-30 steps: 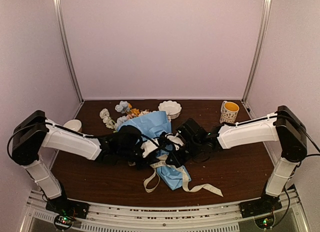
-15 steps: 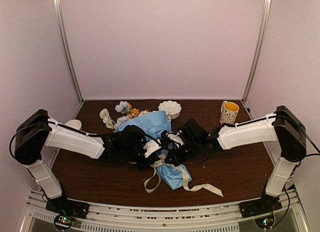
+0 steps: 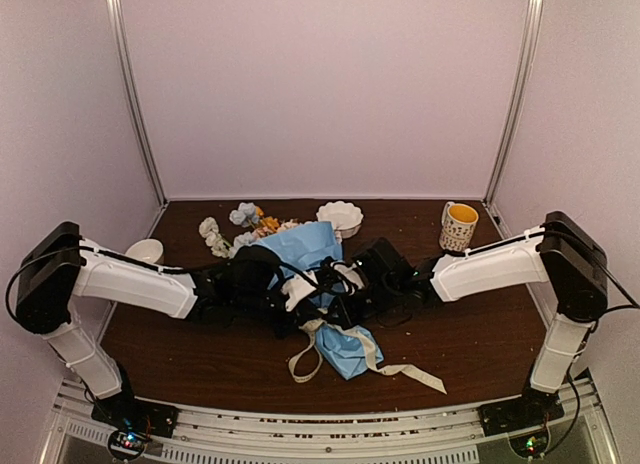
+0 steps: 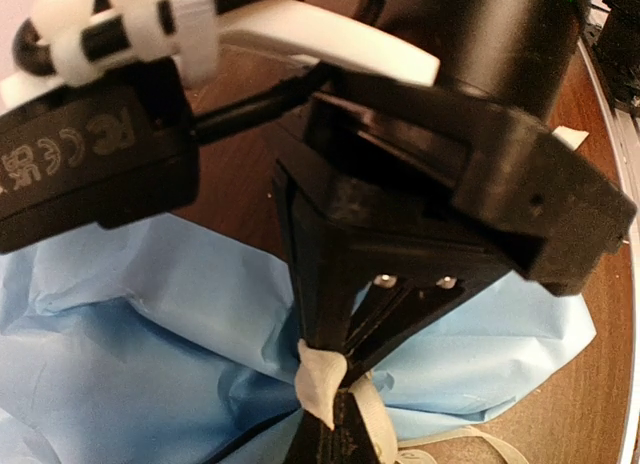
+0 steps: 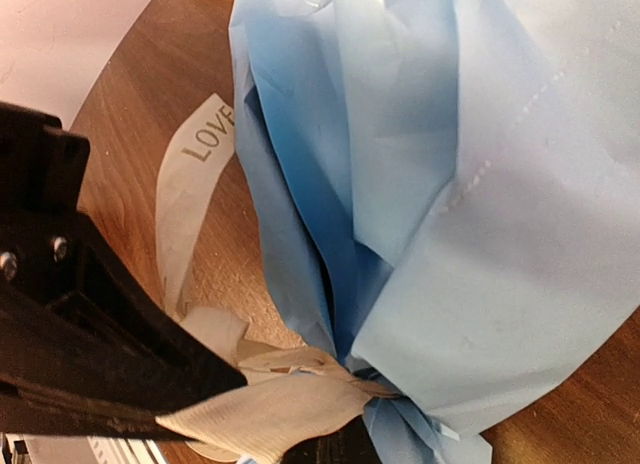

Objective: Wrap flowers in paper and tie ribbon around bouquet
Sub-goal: Cross the half-tied ribbon over the folded bouquet.

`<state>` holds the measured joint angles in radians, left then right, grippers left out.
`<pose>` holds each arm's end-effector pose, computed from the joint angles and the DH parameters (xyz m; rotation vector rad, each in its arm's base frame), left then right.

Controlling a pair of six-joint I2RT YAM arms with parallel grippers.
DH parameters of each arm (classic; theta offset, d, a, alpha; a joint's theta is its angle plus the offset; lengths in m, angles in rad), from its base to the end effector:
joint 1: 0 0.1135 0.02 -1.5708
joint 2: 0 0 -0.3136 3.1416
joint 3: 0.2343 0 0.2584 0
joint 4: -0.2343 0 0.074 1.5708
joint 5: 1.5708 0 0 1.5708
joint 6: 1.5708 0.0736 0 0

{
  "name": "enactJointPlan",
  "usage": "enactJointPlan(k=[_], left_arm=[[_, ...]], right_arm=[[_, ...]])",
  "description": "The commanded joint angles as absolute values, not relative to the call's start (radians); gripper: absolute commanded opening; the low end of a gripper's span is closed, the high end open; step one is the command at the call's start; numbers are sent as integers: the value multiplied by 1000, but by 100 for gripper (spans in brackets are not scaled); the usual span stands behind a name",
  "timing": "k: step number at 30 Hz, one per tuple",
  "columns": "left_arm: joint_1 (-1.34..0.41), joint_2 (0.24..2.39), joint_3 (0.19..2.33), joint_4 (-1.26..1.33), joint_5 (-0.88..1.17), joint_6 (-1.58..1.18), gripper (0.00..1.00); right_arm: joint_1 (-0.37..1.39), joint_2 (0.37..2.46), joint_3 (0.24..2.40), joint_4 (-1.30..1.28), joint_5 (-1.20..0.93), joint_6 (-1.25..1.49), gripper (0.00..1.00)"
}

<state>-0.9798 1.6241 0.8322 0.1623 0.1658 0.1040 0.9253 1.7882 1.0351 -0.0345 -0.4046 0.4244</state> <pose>0.1986 -0.3177 0.2036 1.2532 1.8956 -0.6606 0.2247 0.3465 0.1912 -0.8459 2.4305 1.0722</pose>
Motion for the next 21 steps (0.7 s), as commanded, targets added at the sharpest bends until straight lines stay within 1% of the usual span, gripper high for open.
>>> enactJointPlan(k=[1, 6, 8, 10, 13, 19, 21], left_arm=[[-977, 1645, 854, 155, 236, 95, 3], [-977, 1684, 872, 100, 254, 96, 10], [-977, 1693, 861, 96, 231, 97, 13], [-977, 1700, 853, 96, 190, 105, 14], [-977, 1698, 852, 93, 156, 114, 14], [-980, 1711, 853, 106, 165, 122, 14], [-980, 1721, 854, 98, 152, 123, 11]], right_arm=[[927, 1820, 1054, 28, -414, 465, 0], [927, 1828, 1055, 45, -410, 485, 0], [927, 1827, 1052, 53, -408, 491, 0], [927, 1827, 1048, 63, -412, 498, 0], [927, 1833, 1049, 69, -416, 503, 0], [927, 1831, 1052, 81, -423, 515, 0], [925, 1825, 1052, 80, -424, 517, 3]])
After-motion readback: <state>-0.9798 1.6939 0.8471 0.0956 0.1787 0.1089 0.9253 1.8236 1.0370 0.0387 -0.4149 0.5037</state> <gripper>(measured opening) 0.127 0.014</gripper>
